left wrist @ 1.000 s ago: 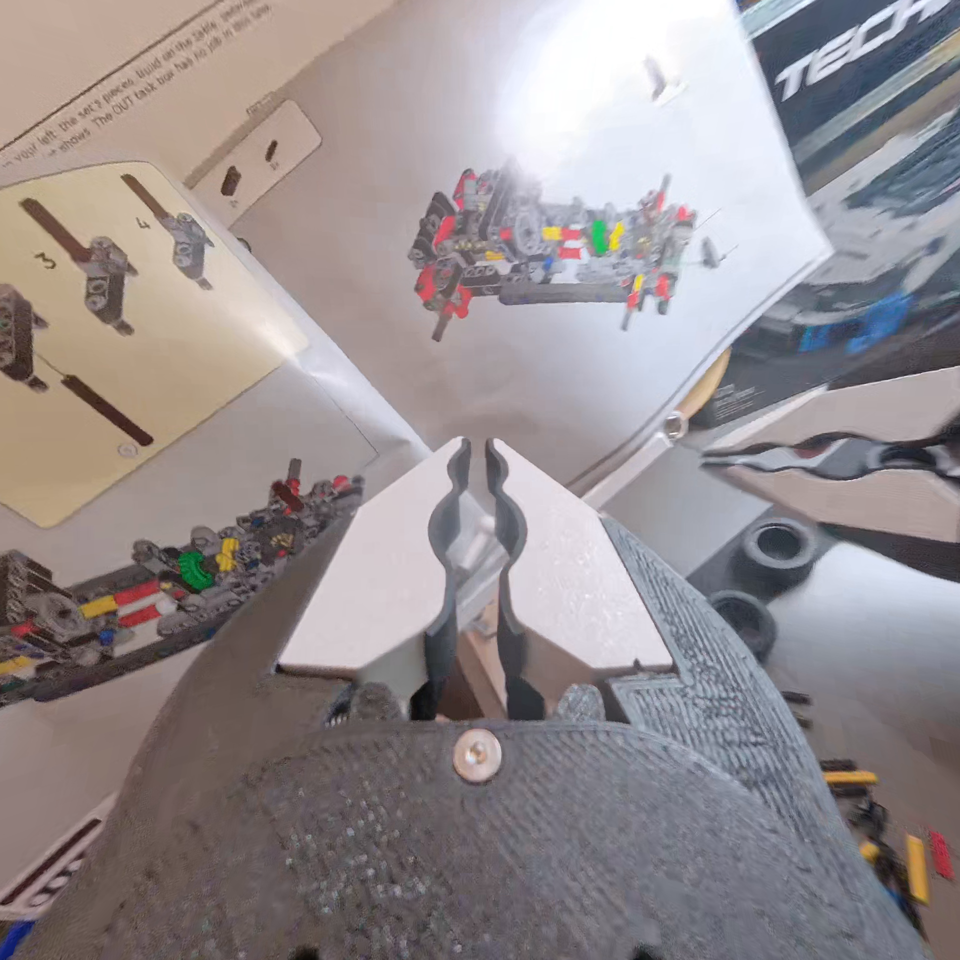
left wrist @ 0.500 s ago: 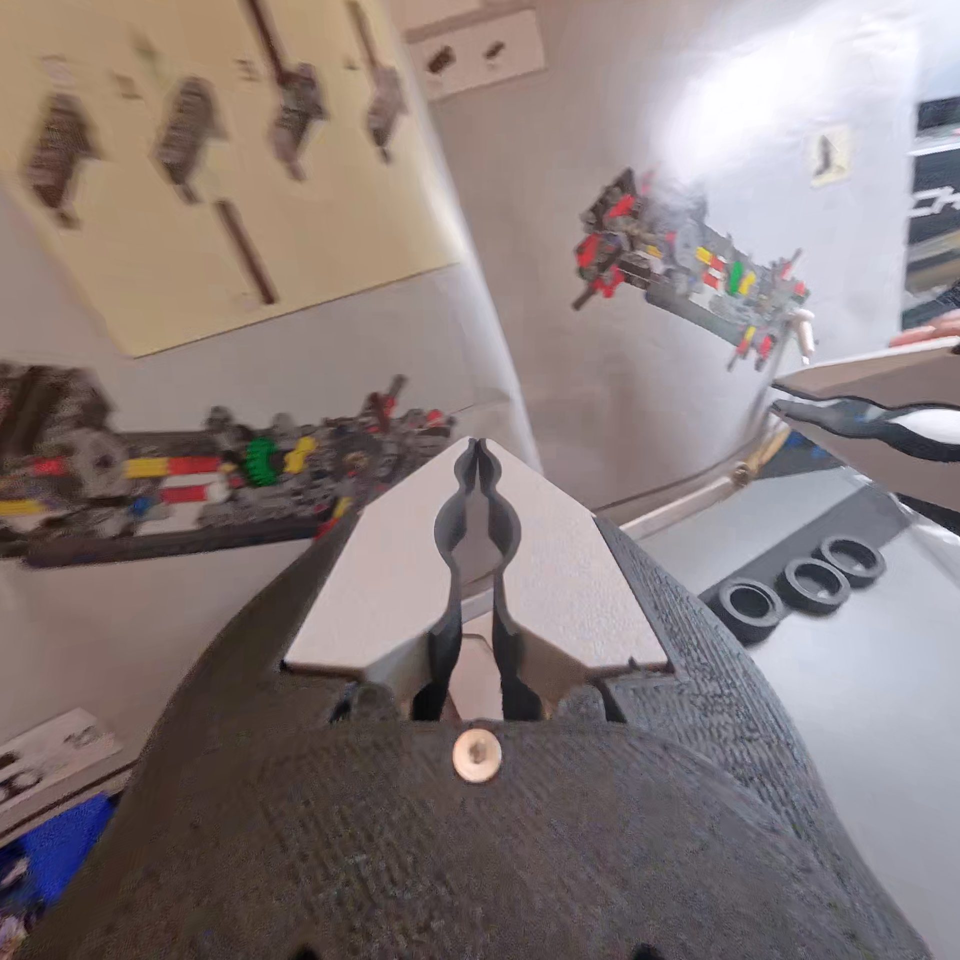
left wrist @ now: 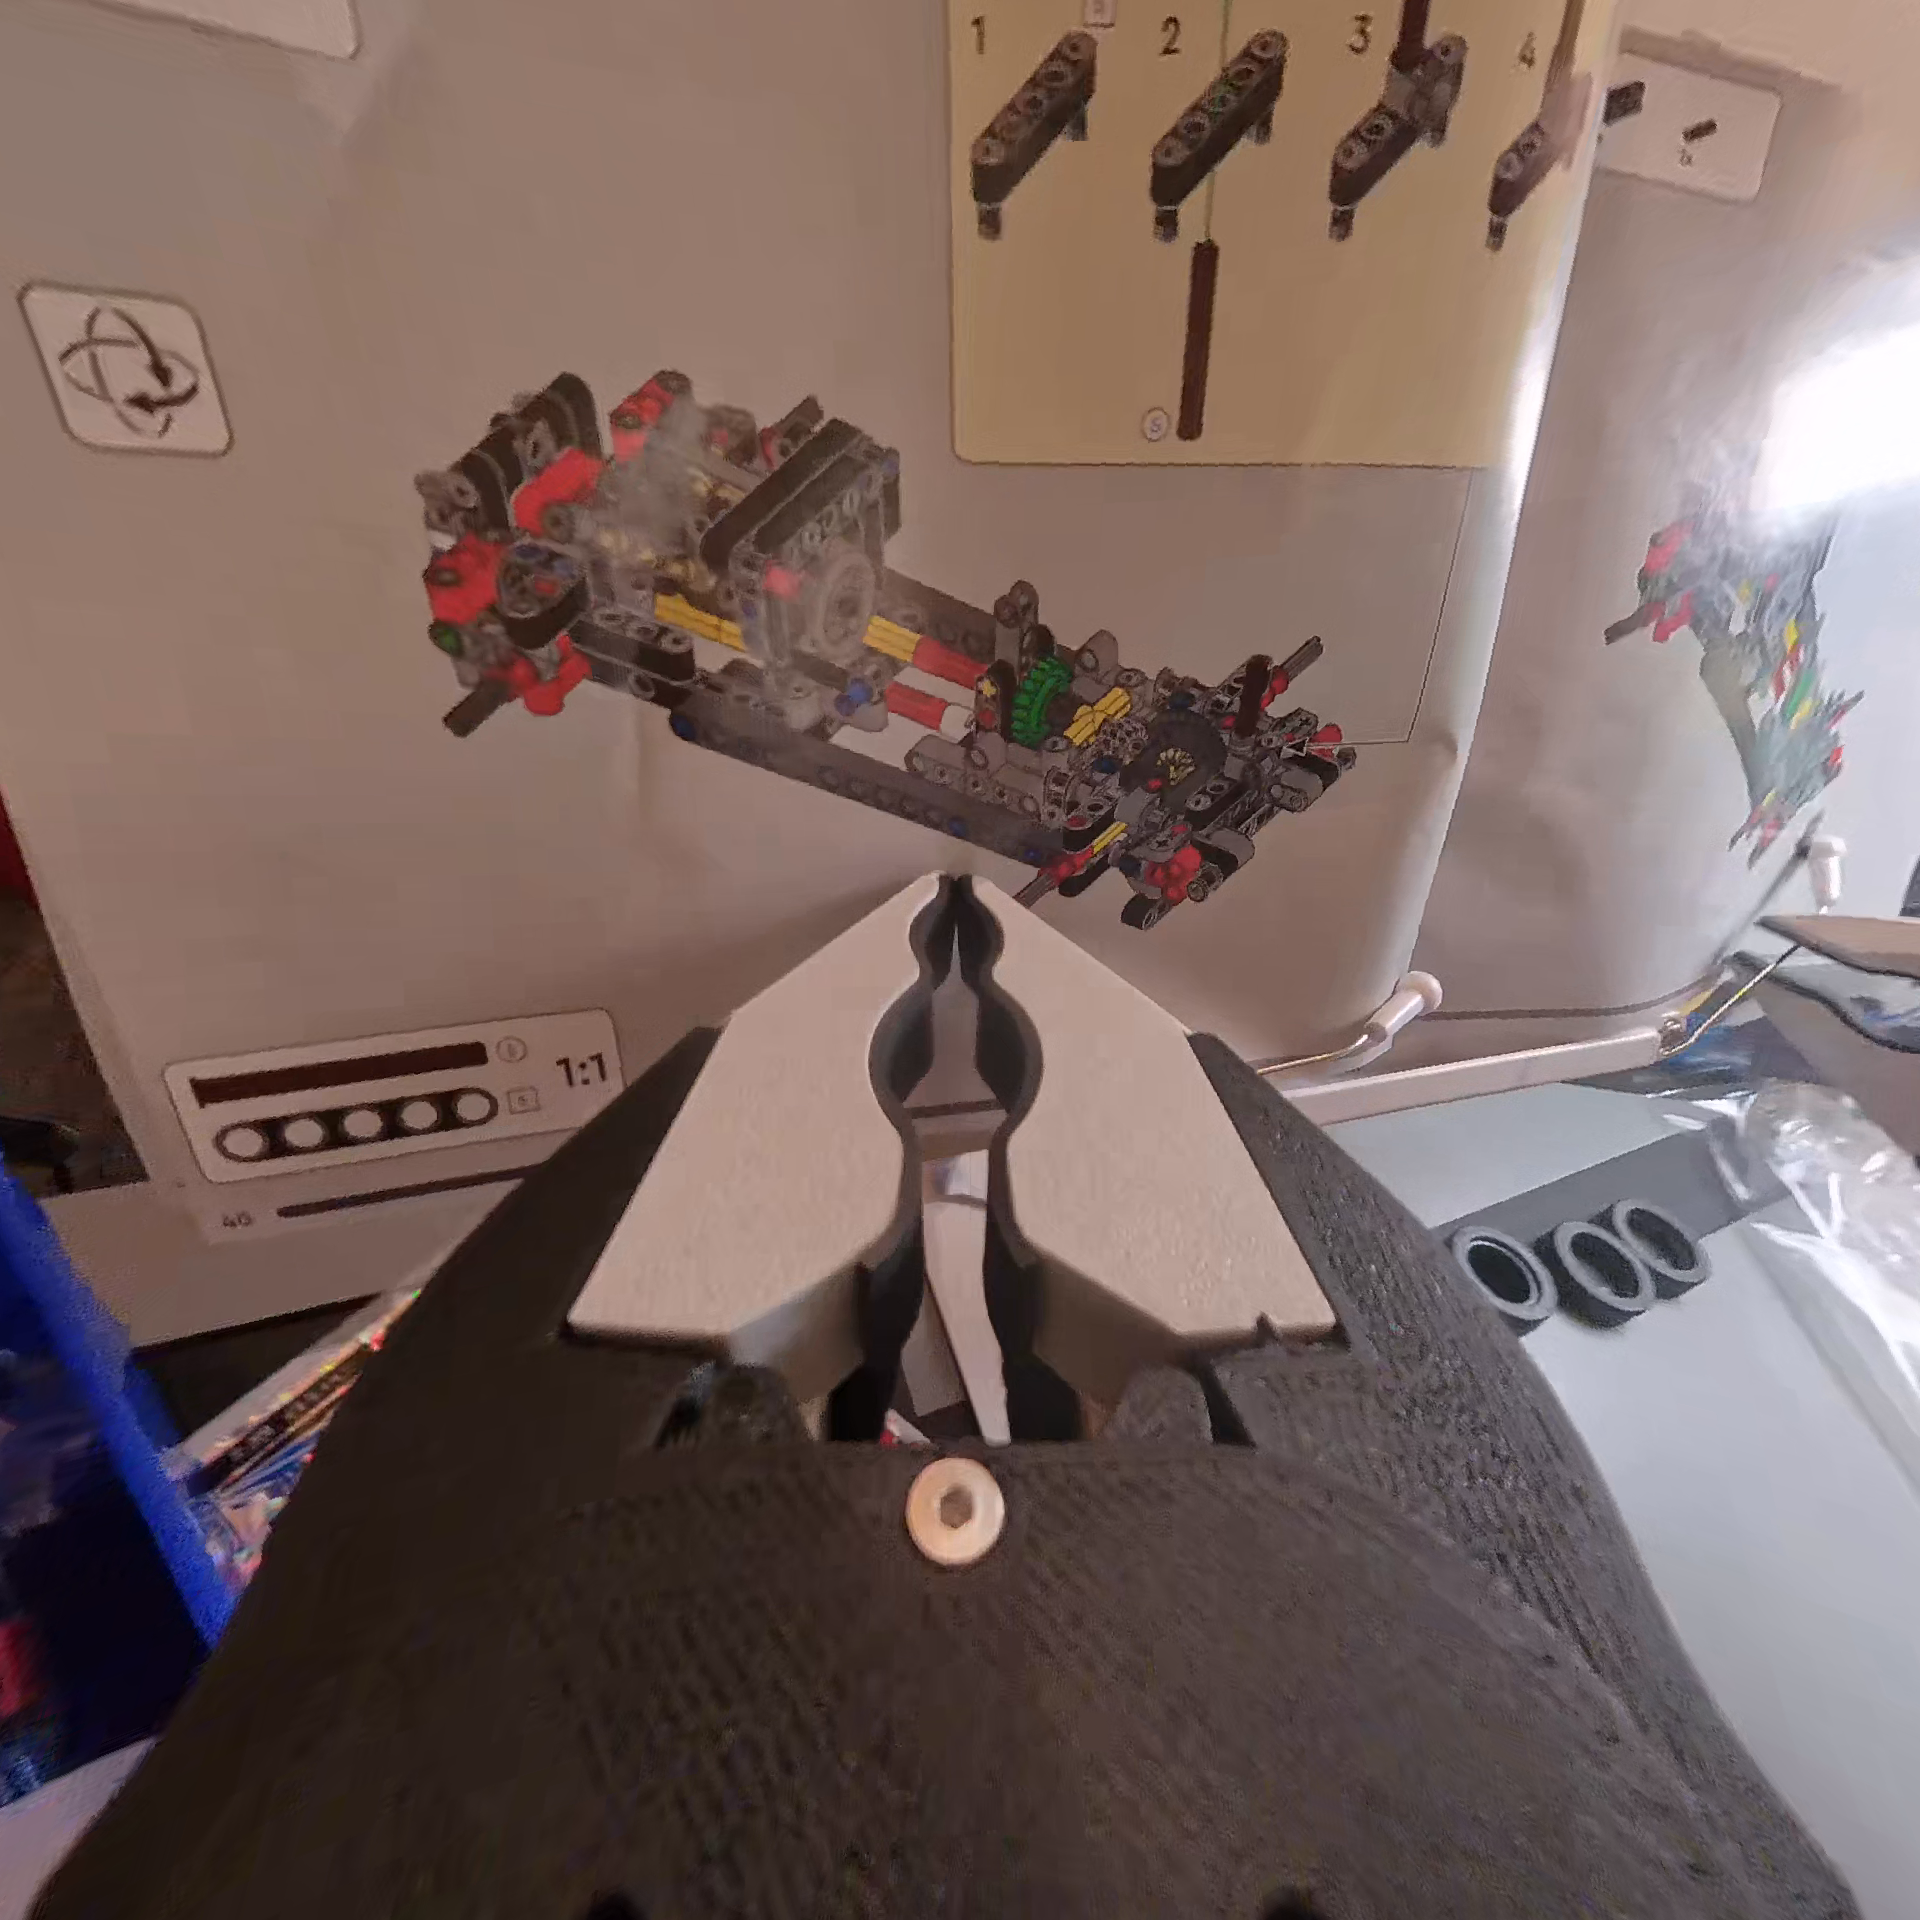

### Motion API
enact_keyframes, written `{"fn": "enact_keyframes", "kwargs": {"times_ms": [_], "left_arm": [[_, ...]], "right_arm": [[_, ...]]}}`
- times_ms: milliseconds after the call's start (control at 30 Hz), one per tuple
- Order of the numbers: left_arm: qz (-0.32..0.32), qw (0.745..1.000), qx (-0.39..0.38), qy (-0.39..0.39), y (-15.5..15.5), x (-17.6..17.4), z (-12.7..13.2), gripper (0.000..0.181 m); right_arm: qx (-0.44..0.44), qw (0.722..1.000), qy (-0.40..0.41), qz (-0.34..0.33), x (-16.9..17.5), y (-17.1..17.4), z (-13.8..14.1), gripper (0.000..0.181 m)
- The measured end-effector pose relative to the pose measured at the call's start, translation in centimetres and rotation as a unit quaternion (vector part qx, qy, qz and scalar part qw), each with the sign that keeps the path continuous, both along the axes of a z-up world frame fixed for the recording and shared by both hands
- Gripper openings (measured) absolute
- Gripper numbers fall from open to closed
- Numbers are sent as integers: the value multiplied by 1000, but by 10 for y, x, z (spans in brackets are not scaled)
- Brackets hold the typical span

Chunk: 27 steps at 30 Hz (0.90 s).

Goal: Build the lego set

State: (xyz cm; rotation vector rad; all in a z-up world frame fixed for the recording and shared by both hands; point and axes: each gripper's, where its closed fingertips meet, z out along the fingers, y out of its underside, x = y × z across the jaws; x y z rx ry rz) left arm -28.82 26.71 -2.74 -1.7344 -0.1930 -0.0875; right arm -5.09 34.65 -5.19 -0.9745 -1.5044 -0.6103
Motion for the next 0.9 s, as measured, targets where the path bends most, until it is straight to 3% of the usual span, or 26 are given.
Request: {"fn": "enact_keyframes", "kwargs": {"times_ms": [100, 467, 633, 767, 900], "left_arm": [[-1, 1000, -7, -27, -5, -3, -3, 0], [16, 999, -40, 14, -33, -22, -15, 0], [15, 999, -30, 21, -46, -25, -10, 7], [7, 999, 9, 43, -65, -20, 5, 25], [2, 995, 56, 82, -90, -10, 21, 41]], "right_arm": [[4, 1000, 7, 8, 0, 0, -1, 6], [-5, 1000, 22, -4, 0, 23, 0, 7], [-22, 999, 31, -11, 5, 17, -1, 14], [-92, 988, 122, 12, 15, -10, 8, 22], [-227, 939, 254, 49, 29, -60, 17, 34]]}}
